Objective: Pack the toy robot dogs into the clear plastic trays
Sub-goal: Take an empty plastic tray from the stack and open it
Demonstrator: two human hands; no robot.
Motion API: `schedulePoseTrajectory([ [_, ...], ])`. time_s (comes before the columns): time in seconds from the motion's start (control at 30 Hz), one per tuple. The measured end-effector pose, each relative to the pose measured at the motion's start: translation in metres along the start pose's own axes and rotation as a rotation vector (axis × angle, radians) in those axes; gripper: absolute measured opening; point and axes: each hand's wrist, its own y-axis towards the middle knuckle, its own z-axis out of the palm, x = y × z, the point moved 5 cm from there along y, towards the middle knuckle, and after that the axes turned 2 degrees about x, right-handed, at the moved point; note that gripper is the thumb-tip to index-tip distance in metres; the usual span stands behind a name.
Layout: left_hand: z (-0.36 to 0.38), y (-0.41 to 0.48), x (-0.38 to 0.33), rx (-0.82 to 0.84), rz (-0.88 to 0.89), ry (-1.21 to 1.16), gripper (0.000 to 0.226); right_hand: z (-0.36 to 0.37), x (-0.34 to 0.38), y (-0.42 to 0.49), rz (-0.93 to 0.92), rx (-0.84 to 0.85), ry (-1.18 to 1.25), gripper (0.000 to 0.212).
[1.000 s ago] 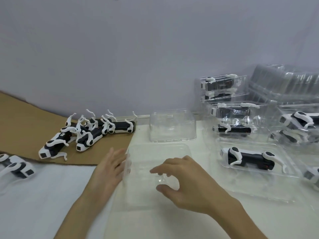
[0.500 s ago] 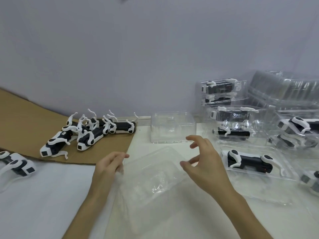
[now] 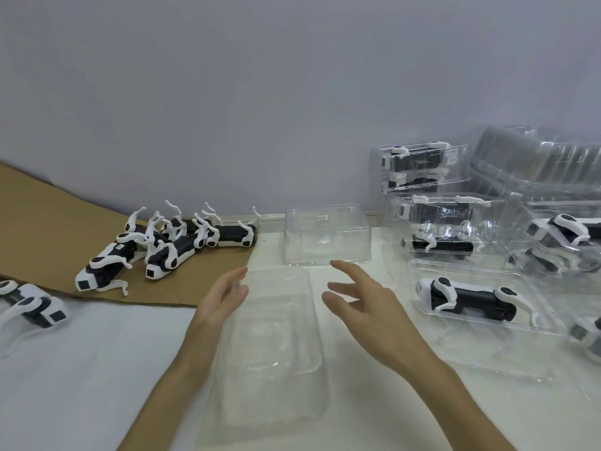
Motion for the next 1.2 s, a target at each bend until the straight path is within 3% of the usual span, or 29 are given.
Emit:
schedulePoseTrajectory([
  [0.1, -0.008, -0.002, -0.002, -0.155, 0.037, 0.050, 0.034, 0.005, 0.002, -0.002, -0.045, 0.167, -0.033, 0.086],
  [0.17, -0.013, -0.003, -0.005, -0.238, 0.054, 0.055, 0.030, 0.013, 0.002, -0.006, -0.048, 0.309, -0.107, 0.094],
  [0.23, -0.014, -0.002, -0.005, -0.188, 0.033, 0.025, 0.034, 0.014, 0.003, -0.006, -0.042, 0.335, -0.109, 0.080],
  [0.33, -0.007, -0.002, -0.007, -0.027, -0.003, 0.019, 0.030, 0.002, 0.002, -0.002, -0.039, 0.093, -0.128, 0.040],
  [0.43, -0.003, -0.004, -0.011, -0.043, 0.071, 0.112, 0.020, -0.013, 0.001, 0.000, -0.030, -0.067, -0.211, 0.024],
  [0.6, -0.004, -0.004, -0.018, -0.092, 0.217, 0.260, 0.038, -0.012, -0.005, -0.001, 0.037, 0.284, -0.025, 0.042],
  [0.63, -0.003, -0.005, -0.019, -0.089, 0.232, 0.261, 0.039, -0.012, -0.006, 0.000, 0.013, 0.245, -0.046, 0.044],
  [0.73, -0.005, -0.006, -0.022, -0.071, 0.259, 0.236, 0.040, -0.023, -0.002, 0.004, -0.120, -0.153, -0.145, 0.039],
  [0.8, -0.009, -0.005, -0.022, -0.065, 0.257, 0.176, 0.032, -0.028, 0.001, 0.004, -0.194, -0.286, -0.105, 0.034],
  [0.9, -0.016, 0.002, -0.015, -0.137, 0.189, 0.108, 0.032, -0.026, -0.004, 0.005, -0.168, -0.254, -0.102, 0.032],
  [1.03, -0.020, 0.029, -0.010, -0.315, 0.096, 0.267, 0.032, -0.015, -0.009, 0.007, -0.138, -0.134, -0.151, 0.042],
  [1.13, -0.018, 0.067, -0.015, -0.309, 0.039, 0.371, 0.021, -0.014, -0.010, 0.008, -0.148, -0.099, -0.147, 0.043],
  [1.2, -0.014, 0.096, -0.021, -0.297, 0.014, 0.373, 0.029, -0.013, -0.009, 0.008, -0.156, -0.083, -0.146, 0.039],
])
